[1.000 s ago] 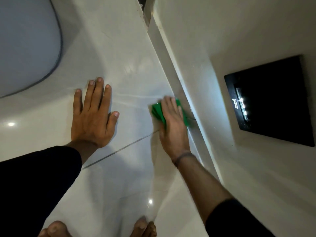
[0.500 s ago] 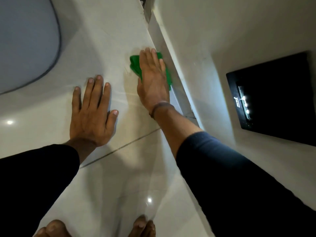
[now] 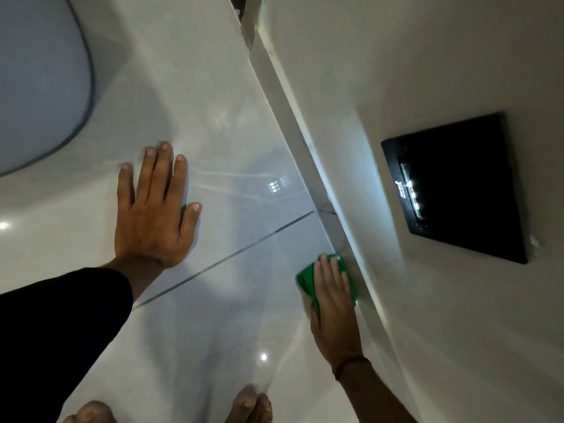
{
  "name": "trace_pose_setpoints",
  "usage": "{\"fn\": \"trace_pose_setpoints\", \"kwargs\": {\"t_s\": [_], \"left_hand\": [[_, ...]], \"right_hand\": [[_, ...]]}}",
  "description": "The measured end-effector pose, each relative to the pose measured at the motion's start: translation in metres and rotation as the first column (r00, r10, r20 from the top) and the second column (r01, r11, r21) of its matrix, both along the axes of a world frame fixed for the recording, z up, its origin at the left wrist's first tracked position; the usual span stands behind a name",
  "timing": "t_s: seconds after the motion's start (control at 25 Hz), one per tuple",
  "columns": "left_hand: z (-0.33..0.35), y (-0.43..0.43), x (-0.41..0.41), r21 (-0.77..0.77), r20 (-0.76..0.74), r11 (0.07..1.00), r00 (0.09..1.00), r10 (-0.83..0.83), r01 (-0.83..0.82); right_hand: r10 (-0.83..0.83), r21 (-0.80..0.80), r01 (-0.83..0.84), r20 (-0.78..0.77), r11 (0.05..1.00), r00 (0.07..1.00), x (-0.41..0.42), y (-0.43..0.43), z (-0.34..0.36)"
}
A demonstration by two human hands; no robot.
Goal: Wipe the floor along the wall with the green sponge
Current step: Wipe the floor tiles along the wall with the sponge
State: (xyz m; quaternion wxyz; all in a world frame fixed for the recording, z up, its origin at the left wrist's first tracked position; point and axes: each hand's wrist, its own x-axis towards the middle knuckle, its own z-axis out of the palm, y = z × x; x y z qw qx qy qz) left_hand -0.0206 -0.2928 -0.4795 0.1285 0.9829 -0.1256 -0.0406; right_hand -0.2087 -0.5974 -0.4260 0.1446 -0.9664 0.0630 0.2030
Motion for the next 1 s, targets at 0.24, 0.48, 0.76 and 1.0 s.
{"fn": "trace_pose_setpoints", "kwargs": {"t_s": [0.24, 0.48, 0.76, 1.0], "left_hand": [[-0.002, -0.001, -0.002, 0.008, 0.001, 1.0, 1.0, -0.004, 0.004], [-0.002, 0.005, -0.002, 0.019, 0.017, 1.0, 1.0, 0.012, -0.012], [-0.002, -0.001, -0.001, 0.007, 0.015, 1.0, 1.0, 0.004, -0.004], [-0.002, 0.0, 0.0, 0.029, 0.025, 1.0, 1.0, -0.003, 0.002]], "right_hand": [[0.036, 0.089, -0.041, 0.056, 0.995, 0.998, 0.102, 0.033, -0.006], [-0.015, 0.045, 0.011, 0.071, 0.999, 0.997, 0.07, 0.029, -0.015], [0.07, 0.002, -0.07, 0.023, 0.998, 0.997, 0.066, 0.022, 0.0], [0.024, 0.058, -0.036, 0.19, 0.998, 0.982, 0.264, 0.098, -0.019]]}}
